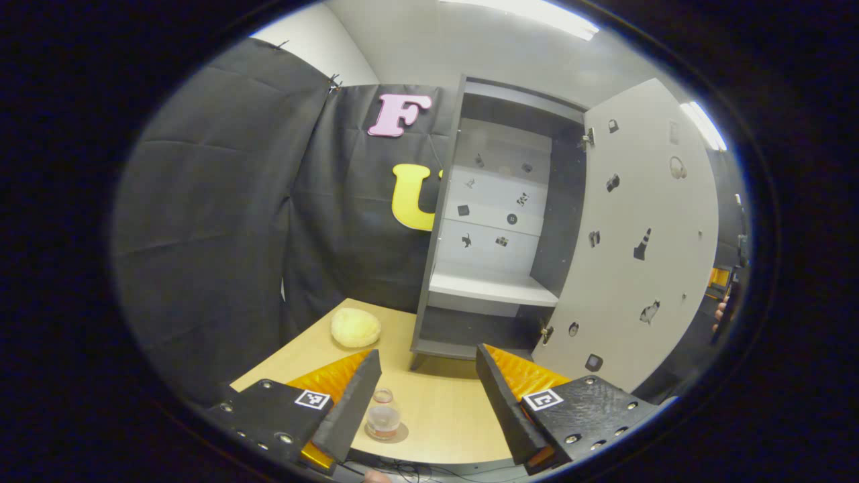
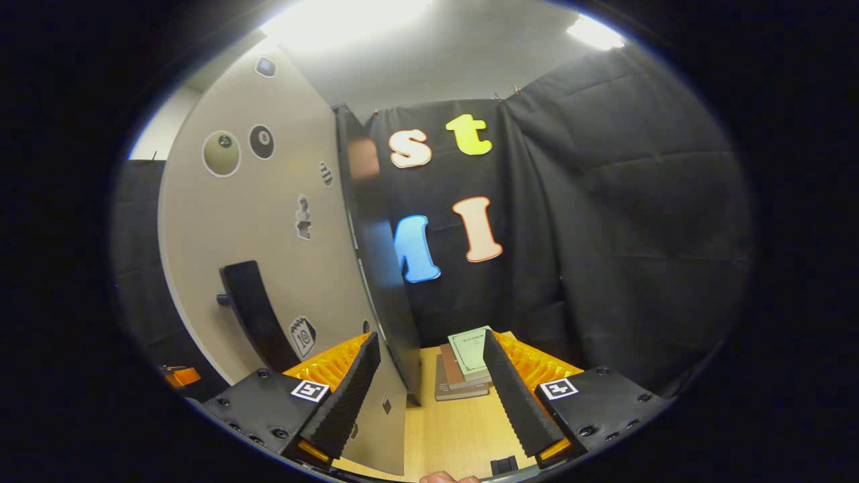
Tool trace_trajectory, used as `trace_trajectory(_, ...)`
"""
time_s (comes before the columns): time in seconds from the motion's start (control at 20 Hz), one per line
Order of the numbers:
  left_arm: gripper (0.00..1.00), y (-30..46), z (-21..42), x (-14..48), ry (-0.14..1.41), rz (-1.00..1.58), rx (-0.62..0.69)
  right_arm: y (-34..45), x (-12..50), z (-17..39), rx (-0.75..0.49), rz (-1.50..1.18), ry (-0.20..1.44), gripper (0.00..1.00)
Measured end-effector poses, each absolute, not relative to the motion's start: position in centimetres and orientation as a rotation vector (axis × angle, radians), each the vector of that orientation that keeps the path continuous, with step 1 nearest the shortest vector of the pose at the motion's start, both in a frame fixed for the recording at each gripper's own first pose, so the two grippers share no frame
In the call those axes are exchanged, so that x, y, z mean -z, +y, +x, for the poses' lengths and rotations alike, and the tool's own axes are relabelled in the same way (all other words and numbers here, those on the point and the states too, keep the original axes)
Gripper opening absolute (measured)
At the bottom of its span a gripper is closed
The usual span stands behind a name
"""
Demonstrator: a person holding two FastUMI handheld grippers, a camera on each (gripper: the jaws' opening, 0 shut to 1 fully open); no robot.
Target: Open the cabinet door with the right hand, grasp the bottle in the cabinet with the left hand and place it on the coaster, then close the cabinet door with the right hand.
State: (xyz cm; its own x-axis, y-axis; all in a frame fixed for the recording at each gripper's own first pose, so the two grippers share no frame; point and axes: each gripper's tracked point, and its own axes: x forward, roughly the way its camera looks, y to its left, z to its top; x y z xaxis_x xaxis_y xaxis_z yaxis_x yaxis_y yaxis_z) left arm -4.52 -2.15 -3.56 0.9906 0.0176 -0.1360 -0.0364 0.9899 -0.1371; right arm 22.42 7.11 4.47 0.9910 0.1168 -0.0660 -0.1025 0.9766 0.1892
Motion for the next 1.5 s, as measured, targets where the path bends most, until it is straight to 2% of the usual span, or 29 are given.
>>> trace_trajectory(0.05, 0.88, -2.4, -4.9, 3.1, 0.131, -0.133, -0.032, 7.6, -4.8, 22.3, -0.143, 0.159, 0.071, 0.98)
trace_trajectory(0.2, 0.88, -2.6, -5.6, 2.2, 0.128, -0.102, -0.072, 8.6, -5.1, 22.0, -0.210, 0.083, 0.059, 0.98)
trace_trajectory(0.45, 0.88, -2.3, -5.9, 2.7, 0.159, -0.120, -0.090, 8.9, -4.6, 21.7, -0.207, 0.087, 0.092, 0.97)
trace_trajectory(0.5, 0.86, -1.9, -5.7, 2.6, 0.158, -0.118, -0.092, 9.0, -4.9, 21.8, -0.198, 0.070, 0.087, 0.92)
trace_trajectory(0.55, 0.86, -1.5, -5.4, 2.5, 0.158, -0.117, -0.092, 9.2, -5.1, 21.7, -0.187, 0.038, 0.080, 0.92)
trace_trajectory(0.6, 0.86, -1.1, -5.1, 2.3, 0.157, -0.113, -0.088, 9.2, -5.5, 21.4, -0.169, 0.007, 0.069, 0.96)
trace_trajectory(0.7, 0.88, -0.2, -4.5, 1.9, 0.149, -0.097, -0.079, 10.0, -5.3, 21.4, -0.147, -0.001, 0.076, 0.96)
trace_trajectory(0.85, 0.86, 1.4, -3.4, 1.8, 0.148, -0.080, -0.050, 12.6, -4.7, 20.3, -0.129, 0.068, 0.099, 0.96)
trace_trajectory(0.9, 0.86, 2.3, -3.2, 1.8, 0.146, -0.072, -0.045, 13.4, -4.9, 19.7, -0.119, 0.070, 0.097, 0.89)
trace_trajectory(0.95, 0.86, 2.9, -2.9, 2.0, 0.148, -0.064, -0.039, 14.3, -5.2, 19.5, -0.111, 0.063, 0.093, 0.96)
trace_trajectory(1.1, 0.88, 4.9, -2.0, 2.7, 0.157, -0.056, -0.015, 17.0, -5.2, 19.5, -0.099, 0.044, 0.089, 0.96)
trace_trajectory(1.15, 0.86, 5.6, -1.6, 3.0, 0.159, -0.058, -0.013, 18.0, -5.1, 19.5, -0.099, 0.043, 0.093, 0.89)
trace_trajectory(1.2, 0.86, 6.3, -1.4, 3.1, 0.160, -0.063, -0.009, 18.9, -5.0, 19.6, -0.099, 0.045, 0.096, 0.96)
trace_trajectory(1.5, 0.86, 10.1, 0.2, 3.7, 0.155, -0.094, -0.005, 23.8, -4.8, 20.5, -0.097, 0.096, 0.113, 0.96)
